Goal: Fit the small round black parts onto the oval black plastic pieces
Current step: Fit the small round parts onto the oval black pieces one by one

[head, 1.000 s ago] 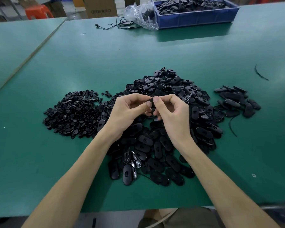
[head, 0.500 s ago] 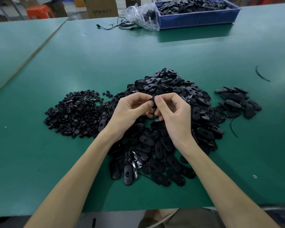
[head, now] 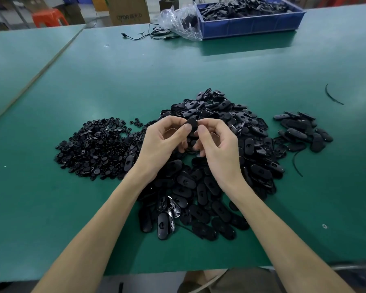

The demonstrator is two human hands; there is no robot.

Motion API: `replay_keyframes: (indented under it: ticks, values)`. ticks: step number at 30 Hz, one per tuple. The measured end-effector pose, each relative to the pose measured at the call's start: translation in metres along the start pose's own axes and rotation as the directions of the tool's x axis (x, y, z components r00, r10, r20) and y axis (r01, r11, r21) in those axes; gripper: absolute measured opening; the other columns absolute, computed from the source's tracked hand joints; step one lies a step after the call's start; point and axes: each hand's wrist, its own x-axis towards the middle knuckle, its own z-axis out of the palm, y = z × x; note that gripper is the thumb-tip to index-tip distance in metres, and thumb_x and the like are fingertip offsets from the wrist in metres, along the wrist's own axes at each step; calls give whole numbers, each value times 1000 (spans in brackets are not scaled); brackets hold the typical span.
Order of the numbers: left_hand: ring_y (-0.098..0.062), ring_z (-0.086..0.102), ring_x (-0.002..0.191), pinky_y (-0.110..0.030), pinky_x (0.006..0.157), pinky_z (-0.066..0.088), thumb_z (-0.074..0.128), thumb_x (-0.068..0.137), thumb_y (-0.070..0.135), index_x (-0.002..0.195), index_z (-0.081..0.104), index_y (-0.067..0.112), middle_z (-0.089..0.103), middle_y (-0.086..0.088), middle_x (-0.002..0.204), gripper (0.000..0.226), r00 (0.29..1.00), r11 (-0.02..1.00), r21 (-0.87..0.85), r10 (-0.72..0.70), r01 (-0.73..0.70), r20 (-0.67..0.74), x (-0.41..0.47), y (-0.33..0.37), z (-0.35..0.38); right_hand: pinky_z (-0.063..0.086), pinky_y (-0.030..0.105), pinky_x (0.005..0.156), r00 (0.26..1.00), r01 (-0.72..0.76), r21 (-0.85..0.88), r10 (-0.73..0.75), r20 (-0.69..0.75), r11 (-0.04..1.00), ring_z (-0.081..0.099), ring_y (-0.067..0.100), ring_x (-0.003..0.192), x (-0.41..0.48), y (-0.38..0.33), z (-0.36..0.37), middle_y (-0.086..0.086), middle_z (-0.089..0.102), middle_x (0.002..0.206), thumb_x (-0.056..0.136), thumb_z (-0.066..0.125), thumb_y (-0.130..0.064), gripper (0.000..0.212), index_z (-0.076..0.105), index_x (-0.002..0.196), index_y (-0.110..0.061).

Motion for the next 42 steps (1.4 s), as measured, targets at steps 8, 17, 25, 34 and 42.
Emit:
replay_keyframes:
  ticks: [8,17,25,34,42]
  values:
    - [-9,70,72,-25,72,58,80,90,17,96,79,16,75,9,85,6,982,941,297,128,-164,136,29,44,32,60,37,77,995,6,-54,0,96,999,70,15,87,1,4,6,-2,73,99,100,61,0,33,59,126,-21]
    - [-12,71,85,-19,81,56,73,92,3,107,79,7,77,-3,96,17,883,882,374,92,-287,460,73,65,161,53,23,69,979,-15,-40,23,204,999,59,9,75,-6,8,0,1,61,96,103,59,0,26,56,127,-10]
    - [-23,70,105,-33,100,54,68,94,0,116,76,3,75,-12,115,23,894,877,445,-40,-184,447,82,45,198,51,17,67,990,-12,-174,36,135,985,65,9,80,2,18,6,1,64,101,98,65,-5,26,60,121,-17]
    - [-12,72,89,-29,89,59,62,97,-1,120,73,13,73,0,120,29,946,933,288,127,-216,298,70,61,137,47,30,91,954,48,-352,63,295,935,60,21,91,1,9,1,11,62,103,108,43,2,27,57,130,5]
    - [-17,70,99,-30,93,56,53,98,-2,118,74,14,73,-2,115,32,977,740,672,147,-6,-153,60,33,-4,31,34,117,945,252,-737,5,328,628,37,22,131,-6,6,4,0,53,134,100,69,-37,49,60,144,-15]
